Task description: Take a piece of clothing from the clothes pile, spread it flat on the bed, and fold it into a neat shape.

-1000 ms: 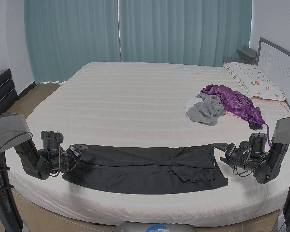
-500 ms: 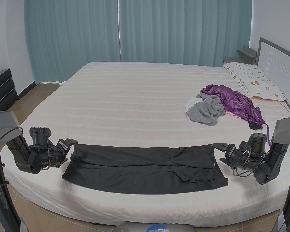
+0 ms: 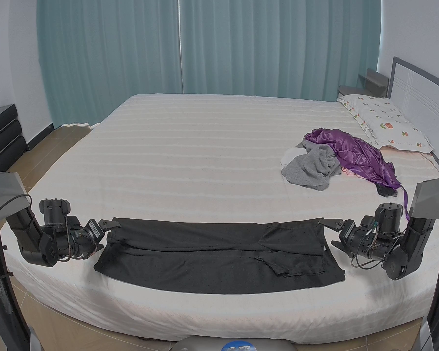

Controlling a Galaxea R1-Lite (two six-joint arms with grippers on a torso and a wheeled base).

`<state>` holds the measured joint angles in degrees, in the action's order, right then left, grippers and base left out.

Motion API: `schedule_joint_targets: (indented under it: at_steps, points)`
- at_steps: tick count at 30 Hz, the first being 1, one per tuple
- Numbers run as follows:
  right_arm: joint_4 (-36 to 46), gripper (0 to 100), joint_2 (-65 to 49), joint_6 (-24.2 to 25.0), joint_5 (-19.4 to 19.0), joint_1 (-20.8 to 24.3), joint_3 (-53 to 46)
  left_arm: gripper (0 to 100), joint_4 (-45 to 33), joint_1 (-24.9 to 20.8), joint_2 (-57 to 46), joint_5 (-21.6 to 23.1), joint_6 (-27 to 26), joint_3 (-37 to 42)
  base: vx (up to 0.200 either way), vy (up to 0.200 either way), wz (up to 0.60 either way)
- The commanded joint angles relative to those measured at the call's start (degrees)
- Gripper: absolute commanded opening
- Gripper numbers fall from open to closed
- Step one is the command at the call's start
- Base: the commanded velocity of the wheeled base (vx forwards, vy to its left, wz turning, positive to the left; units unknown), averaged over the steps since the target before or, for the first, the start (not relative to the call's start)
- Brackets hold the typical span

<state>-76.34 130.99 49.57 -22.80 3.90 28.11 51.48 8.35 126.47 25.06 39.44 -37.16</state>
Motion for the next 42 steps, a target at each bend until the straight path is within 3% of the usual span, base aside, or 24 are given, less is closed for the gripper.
schedule_joint_targets:
  at_steps: [1, 10, 11, 28, 42]
  points:
    - [-0.04, 100, 0.50, 0.00, -0.06, 0.14, 0.01, 100, 0.11, -1.41, 1.59, -0.02, -0.33, -0.02, 0.000, 0.000, 0.00]
    - [-0.04, 100, 0.41, 0.00, -0.06, 0.23, 0.01, 100, 2.31, -2.64, 3.26, -0.45, -2.52, -0.20, 0.000, 0.000, 0.00]
    - [-0.04, 100, 0.58, 0.00, -0.06, 0.23, 0.01, 0, 3.10, -2.55, 3.79, -0.63, -2.70, -0.11, 0.000, 0.000, 0.00]
    - [-0.04, 100, 0.50, 0.00, -0.14, -0.03, 0.01, 0, 5.56, -0.70, -1.22, -1.16, -4.10, 4.46, 0.000, 0.000, 0.00]
    - [0.05, 100, 0.58, 0.00, -0.14, -0.03, 0.10, 0, 5.38, 0.17, 1.94, -2.30, -4.63, 3.67, 0.000, 0.000, 0.00]
